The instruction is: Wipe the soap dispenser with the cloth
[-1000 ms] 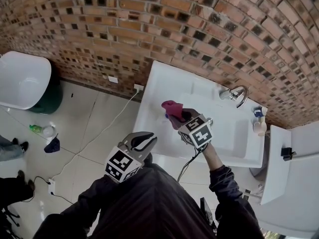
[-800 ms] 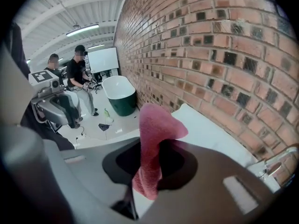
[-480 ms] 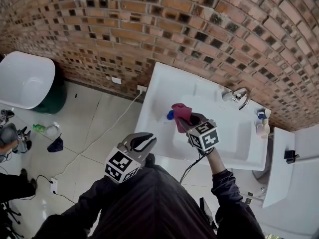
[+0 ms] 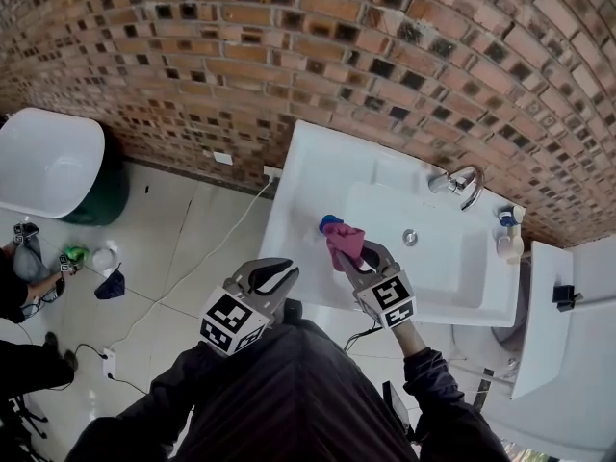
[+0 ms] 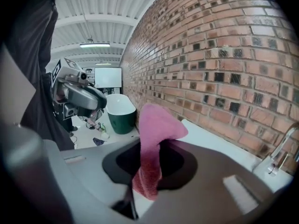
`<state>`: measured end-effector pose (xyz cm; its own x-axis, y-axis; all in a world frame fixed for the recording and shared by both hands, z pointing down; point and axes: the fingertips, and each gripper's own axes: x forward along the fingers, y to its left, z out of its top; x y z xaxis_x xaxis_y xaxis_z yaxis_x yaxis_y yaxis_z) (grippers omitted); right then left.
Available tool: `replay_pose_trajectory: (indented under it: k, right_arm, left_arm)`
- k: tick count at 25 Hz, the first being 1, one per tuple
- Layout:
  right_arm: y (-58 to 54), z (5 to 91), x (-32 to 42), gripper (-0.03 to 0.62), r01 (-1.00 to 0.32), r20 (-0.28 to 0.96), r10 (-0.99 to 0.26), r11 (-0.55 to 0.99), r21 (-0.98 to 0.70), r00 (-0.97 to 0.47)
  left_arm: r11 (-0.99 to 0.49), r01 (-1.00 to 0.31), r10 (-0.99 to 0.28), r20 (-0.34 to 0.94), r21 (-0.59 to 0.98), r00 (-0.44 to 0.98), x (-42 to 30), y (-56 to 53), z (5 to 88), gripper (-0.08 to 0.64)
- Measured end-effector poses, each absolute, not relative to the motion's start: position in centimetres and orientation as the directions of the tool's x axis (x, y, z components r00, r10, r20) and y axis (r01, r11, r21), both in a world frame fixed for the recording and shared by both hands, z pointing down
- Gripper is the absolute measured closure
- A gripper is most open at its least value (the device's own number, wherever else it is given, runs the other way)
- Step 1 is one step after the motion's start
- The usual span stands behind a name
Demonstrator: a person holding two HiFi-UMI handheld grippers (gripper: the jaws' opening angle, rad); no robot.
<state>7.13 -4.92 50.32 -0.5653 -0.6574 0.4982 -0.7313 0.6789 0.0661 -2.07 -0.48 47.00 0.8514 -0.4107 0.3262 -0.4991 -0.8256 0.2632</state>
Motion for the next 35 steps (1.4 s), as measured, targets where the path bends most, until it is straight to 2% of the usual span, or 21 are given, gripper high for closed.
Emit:
replay_pose_trajectory:
  k: [18, 30, 35]
  right_arm:
    - [-5.4, 59.8, 5.3, 0.518, -0.716, 0.616, -0.574, 0.697, 0.021, -0.54]
    - [-4.5, 66.6, 5.3, 0.518, -0.725, 0.757, -0.432, 0.684, -0.078, -0.489]
    - [-4.1, 67.5, 4.7, 0.518, -0.718, 0.774, -0.4, 0.689, -0.1, -0.491]
  left_arm:
    - [-0.802, -0.549, -0.452, 0.362, 0.236, 0.815, -3.6, -1.4, 47.0, 0.525]
    - [-0.778, -0.584, -0.48, 0.381, 0.232, 0.79, -4.5, -0.9, 47.1, 0.525]
    - [-0.778, -0.583, -0.475, 0.389, 0.235, 0.79, -4.5, -0.7, 47.2, 0.525]
